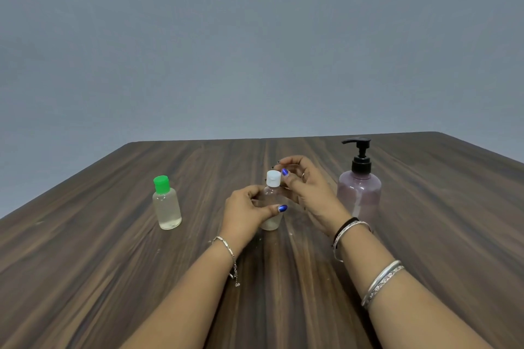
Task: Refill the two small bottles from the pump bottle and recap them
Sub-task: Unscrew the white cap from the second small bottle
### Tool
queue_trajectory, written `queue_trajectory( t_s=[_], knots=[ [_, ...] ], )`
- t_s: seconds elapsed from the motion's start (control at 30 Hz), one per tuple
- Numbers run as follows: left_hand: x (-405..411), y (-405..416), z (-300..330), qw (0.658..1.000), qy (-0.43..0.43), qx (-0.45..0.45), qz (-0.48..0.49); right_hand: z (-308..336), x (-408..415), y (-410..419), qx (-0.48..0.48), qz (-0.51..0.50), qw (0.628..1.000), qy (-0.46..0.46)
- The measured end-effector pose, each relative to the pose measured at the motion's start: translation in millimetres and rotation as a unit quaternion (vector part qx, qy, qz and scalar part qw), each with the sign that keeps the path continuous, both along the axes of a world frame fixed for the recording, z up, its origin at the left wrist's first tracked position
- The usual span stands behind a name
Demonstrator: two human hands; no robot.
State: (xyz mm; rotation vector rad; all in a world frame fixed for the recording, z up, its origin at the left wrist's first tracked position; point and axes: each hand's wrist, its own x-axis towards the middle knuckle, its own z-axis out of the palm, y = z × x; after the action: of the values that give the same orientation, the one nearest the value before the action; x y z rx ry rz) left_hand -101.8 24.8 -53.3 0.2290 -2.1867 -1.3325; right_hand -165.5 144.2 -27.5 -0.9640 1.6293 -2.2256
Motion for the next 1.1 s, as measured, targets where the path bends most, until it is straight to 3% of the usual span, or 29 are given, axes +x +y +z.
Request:
queue_trajectory(
  t_s=[0.13,0.3,0.53,0.7,0.83,0.9,0.97,1.1],
  knots=[
    [1,1,1,1.0,-0.01,-0.008,-0.007,1,1,-3,0.058,-0.061,0.994,0.07],
    [-1,0,3,1.0,-0.005,0.007,0.002,0,-1,-3,0.021,-0.03,0.998,0.041],
    [0,1,1,1.0,-0.015,-0.015,-0.011,2,4,-5,0.086,-0.09,0.987,0.104],
    [-1,-1,2,1.0,-0.01,0.007,-0.013,8,3,3,0.119,-0.015,0.985,0.128],
    [1,0,3,1.0,-0.01,-0.006,-0.02,9,6,0,0.21,-0.166,0.939,0.218],
    [1,0,2,1.0,-0.011,-0.016,-0.024,10,6,-2,0.207,-0.214,0.925,0.237],
    [0,0,2,0.999,-0.014,-0.019,-0.03,13,5,0,0.202,-0.202,0.932,0.225],
    [0,-1,3,0.999,-0.01,0.01,-0.036,19,5,9,0.208,-0.079,0.955,0.197]
  ],
)
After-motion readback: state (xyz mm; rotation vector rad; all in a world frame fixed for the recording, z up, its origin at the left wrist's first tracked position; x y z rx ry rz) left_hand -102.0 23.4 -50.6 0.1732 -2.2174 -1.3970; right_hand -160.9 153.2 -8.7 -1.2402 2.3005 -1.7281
